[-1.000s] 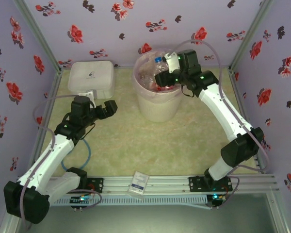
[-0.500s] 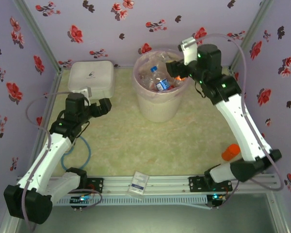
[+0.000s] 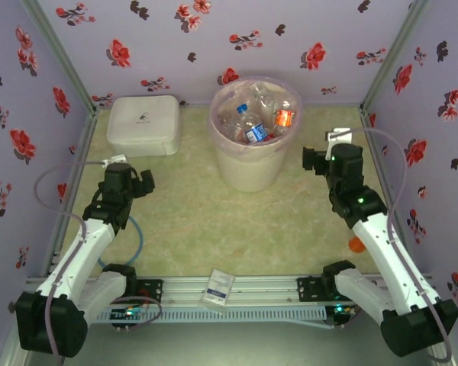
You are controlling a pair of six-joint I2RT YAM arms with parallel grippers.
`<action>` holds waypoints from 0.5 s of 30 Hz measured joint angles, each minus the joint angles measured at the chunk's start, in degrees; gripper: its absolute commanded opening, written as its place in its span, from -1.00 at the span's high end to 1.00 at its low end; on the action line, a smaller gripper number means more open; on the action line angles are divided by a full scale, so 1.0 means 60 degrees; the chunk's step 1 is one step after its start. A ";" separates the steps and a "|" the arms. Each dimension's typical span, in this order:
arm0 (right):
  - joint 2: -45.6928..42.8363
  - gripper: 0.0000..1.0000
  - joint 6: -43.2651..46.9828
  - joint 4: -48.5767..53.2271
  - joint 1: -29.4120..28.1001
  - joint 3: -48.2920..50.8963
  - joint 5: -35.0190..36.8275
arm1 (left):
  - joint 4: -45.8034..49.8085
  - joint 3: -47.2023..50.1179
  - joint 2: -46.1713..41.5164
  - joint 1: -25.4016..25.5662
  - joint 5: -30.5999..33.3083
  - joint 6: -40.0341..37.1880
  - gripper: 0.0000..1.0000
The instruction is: Put the plastic bottles in the bin
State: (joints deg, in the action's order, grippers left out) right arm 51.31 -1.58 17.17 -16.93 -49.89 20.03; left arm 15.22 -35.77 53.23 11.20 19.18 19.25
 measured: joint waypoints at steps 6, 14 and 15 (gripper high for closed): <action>0.0146 -0.99 -0.0506 -0.1450 0.0204 0.2218 0.0488 | -0.2178 0.1045 0.0761 -0.0579 0.0503 -0.0801 -1.00; 0.2204 -0.99 -0.0579 -0.4779 0.0412 0.4608 0.0856 | -0.5530 0.2025 0.2157 -0.0903 0.0623 -0.1887 -1.00; 0.2495 -0.99 -0.0565 -0.5253 0.0452 0.4725 0.0896 | -0.6051 0.2106 0.2444 -0.0951 0.0619 -0.2029 -1.00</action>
State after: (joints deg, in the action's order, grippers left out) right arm 66.28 -4.97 -14.35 -14.22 -21.54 25.41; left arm -21.08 -23.14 67.90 5.50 22.90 7.07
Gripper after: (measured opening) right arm 0.993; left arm 0.997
